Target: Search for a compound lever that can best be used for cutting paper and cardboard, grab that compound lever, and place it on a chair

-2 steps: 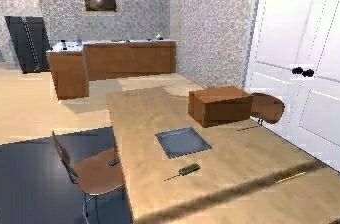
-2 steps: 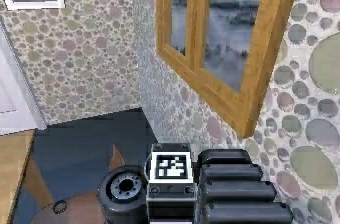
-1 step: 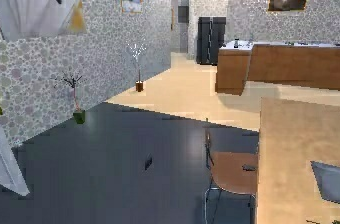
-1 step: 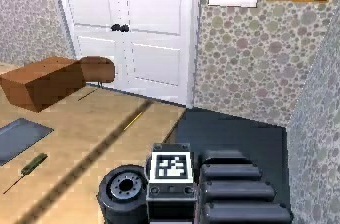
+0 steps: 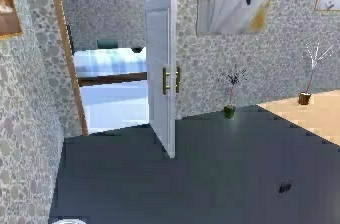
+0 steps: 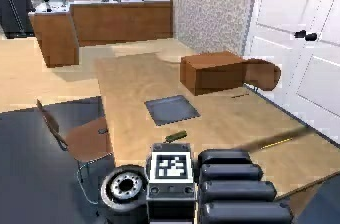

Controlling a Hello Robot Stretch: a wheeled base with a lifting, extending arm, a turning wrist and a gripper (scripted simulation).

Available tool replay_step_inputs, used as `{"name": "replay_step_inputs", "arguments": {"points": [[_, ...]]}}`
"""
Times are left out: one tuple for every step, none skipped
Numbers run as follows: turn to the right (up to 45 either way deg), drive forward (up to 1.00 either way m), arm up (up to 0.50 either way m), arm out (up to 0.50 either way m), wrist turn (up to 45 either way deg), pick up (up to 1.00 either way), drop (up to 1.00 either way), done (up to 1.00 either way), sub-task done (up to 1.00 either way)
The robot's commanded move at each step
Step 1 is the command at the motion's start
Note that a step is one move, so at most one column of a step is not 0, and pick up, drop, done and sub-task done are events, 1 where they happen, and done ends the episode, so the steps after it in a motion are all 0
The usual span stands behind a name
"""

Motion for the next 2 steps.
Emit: {"name": "replay_step_inputs", "arguments": {"points": [[45.0,0.0,0.0,0.0,0.0,0.0,0.0,0.0,0.0],[45.0,0.0,0.0,0.0,0.0,0.0,0.0,0.0,0.0]]}}
